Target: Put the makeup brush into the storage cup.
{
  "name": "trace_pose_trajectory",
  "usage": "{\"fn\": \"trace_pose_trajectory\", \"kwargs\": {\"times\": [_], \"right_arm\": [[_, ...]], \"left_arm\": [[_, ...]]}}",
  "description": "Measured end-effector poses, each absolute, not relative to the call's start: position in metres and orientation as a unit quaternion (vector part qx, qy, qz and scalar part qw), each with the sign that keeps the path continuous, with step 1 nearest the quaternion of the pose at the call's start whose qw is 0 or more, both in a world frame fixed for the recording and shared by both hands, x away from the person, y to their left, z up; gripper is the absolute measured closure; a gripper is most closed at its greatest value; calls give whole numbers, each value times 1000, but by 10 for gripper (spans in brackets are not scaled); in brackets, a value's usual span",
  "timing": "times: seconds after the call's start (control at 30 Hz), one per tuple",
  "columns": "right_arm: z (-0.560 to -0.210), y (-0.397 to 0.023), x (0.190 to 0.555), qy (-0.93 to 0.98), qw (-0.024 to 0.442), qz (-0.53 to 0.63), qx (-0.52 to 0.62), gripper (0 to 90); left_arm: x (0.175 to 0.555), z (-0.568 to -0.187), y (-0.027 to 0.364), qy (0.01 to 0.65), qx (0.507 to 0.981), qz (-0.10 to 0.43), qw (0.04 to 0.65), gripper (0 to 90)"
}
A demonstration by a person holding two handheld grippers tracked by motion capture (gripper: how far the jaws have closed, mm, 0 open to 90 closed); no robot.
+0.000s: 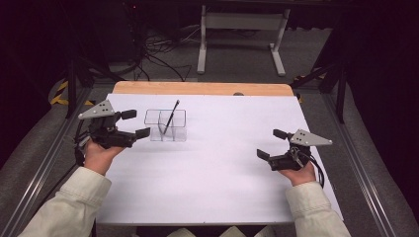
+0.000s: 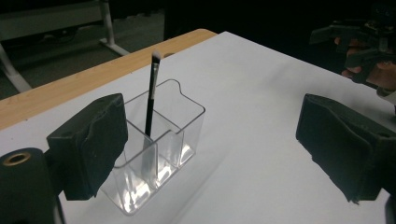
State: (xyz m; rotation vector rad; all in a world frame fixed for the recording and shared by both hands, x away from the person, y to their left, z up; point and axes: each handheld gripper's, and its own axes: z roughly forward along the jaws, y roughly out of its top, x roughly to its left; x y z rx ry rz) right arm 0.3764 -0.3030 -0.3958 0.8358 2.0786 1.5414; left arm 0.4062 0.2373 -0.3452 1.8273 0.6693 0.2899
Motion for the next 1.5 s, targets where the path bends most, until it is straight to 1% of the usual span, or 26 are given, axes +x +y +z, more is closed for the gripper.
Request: {"fn": "trace_pose_trajectory", "kwargs": {"times": [0.07,0.1,0.3,0.43,0.53,0.87,1.0,1.13,1.2,1.27,1.43,1.5], "right_arm": [[-394,-306,376,743,214,559,298,0],[-394,-308,375,742,216,561,298,0],[-399,-316,373,729,213,576,302,0],[-405,-319,370,723,219,579,306,0],[-410,-321,368,720,215,585,304,0],[-423,-325,363,708,220,599,302,0],[-426,-325,362,704,221,602,304,0],[-434,-325,359,711,227,592,304,0],[-439,-325,357,715,226,587,305,0],[-442,-325,356,712,229,590,304,0],[-447,-326,354,706,235,594,305,0],[-447,-327,354,706,235,595,304,0]], "left_arm": [[397,-357,242,292,766,120,560,98],[397,-357,242,292,766,120,560,98],[382,-383,251,312,751,114,571,93],[375,-395,254,318,742,122,577,87],[367,-407,256,319,736,126,584,87],[354,-437,259,333,729,126,585,87],[350,-445,260,333,727,137,585,94],[348,-455,260,337,731,134,577,83],[349,-460,262,343,730,118,579,76],[349,-461,264,348,724,115,584,70],[350,-463,261,344,731,116,578,62],[350,-461,261,341,731,125,578,62]]}}
